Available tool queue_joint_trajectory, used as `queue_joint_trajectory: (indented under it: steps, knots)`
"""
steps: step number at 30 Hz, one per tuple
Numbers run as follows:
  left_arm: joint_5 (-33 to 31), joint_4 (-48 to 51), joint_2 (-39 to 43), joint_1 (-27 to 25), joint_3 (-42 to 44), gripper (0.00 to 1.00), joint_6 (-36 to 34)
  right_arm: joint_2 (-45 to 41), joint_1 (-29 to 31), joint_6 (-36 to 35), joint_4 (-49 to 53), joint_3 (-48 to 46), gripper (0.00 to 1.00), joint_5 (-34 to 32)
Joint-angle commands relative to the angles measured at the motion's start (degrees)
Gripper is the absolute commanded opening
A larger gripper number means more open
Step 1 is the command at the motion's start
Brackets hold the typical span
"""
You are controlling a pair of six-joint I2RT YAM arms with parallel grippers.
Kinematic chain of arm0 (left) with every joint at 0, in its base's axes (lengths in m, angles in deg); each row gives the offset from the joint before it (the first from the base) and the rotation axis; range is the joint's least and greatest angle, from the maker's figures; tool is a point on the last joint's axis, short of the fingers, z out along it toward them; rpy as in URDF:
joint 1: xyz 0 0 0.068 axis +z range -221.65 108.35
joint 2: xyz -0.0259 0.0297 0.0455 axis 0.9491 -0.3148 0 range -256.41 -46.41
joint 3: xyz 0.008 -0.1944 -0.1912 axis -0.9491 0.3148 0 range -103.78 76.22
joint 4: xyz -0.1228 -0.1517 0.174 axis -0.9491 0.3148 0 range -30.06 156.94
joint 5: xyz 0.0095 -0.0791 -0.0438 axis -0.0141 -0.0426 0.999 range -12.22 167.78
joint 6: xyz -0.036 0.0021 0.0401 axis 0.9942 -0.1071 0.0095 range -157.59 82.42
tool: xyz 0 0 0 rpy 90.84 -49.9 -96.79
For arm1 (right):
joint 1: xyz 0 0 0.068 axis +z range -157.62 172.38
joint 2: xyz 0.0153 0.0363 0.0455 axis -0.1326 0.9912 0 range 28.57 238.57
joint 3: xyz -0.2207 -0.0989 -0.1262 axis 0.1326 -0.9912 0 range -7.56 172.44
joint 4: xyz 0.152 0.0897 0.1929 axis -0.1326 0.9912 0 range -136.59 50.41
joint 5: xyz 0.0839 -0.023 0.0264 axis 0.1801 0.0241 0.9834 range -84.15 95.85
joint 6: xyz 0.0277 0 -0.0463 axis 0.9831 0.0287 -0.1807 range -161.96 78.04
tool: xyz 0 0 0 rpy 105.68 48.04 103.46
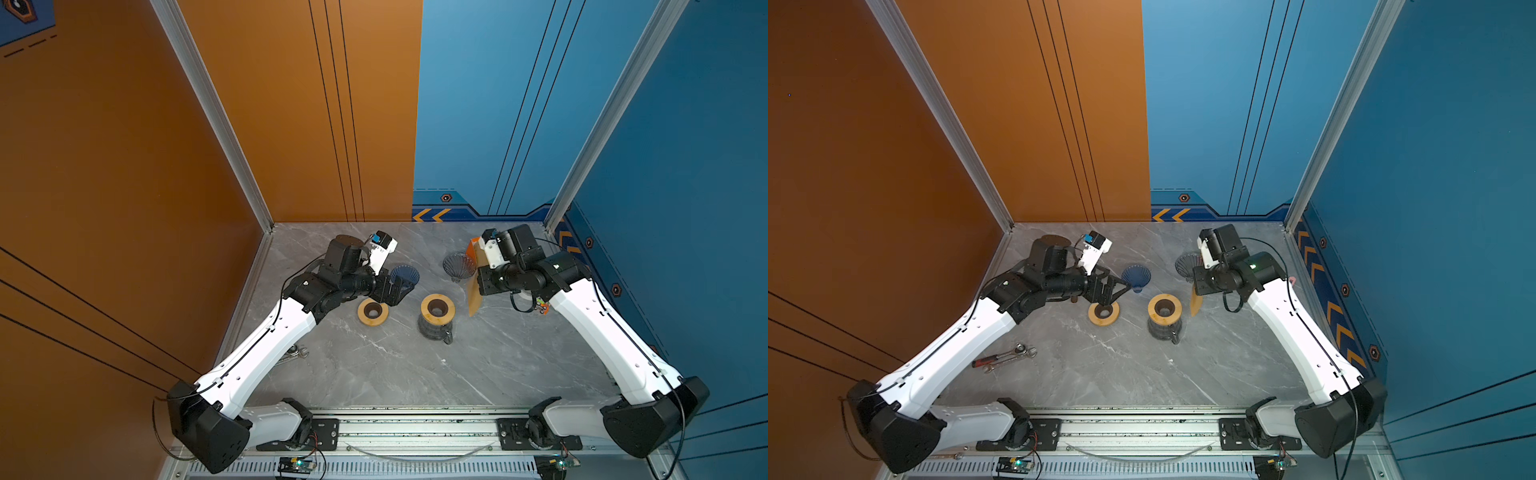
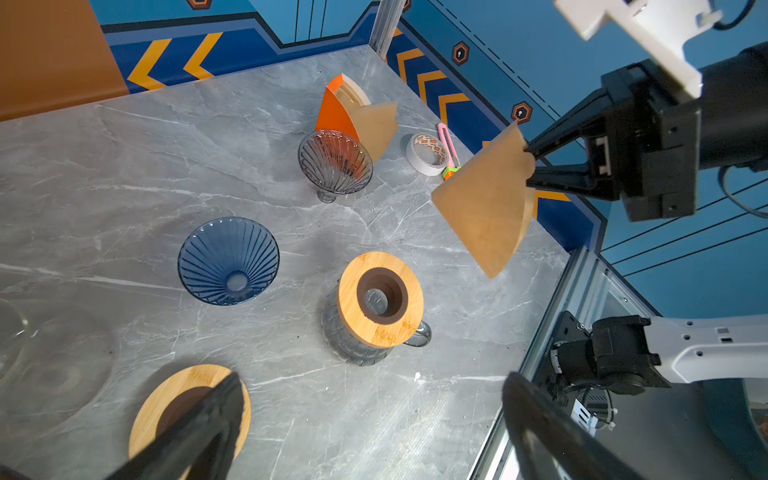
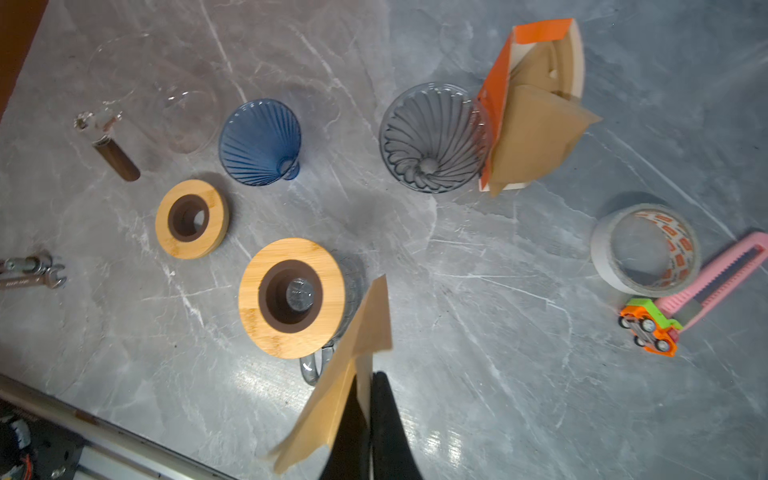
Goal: Place the coffee filter in the dripper
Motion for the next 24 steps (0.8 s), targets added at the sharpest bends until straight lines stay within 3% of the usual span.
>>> queue_joint_trajectory:
  steps: [1,9,17,24]
  knots:
    - [-2.98,-0.1,-1.08,0.42,-0.87,0.98,0.98,-1.4,-2.39,-0.19,-3.9,-3.81,0.0,-1.09]
    - [-9.74,2.5,-7.27,0.29,-3.63,1.0,5.95,-5.27,-4.56,0.03,-9.01,-10.52,0.0,-2.03]
    - [-11.79,7.21,-14.24,2.13,-8.62,0.96,14.86,-7.08,-9.02,-1.18,-15.61,-16.37,0.0,0.04]
    - [-13.38,8.62,-20.99,3.66,-11.41,0.92,20.92,-8.29,-9.15,-0.72,-21.27,-19.44,0.0,-0.34]
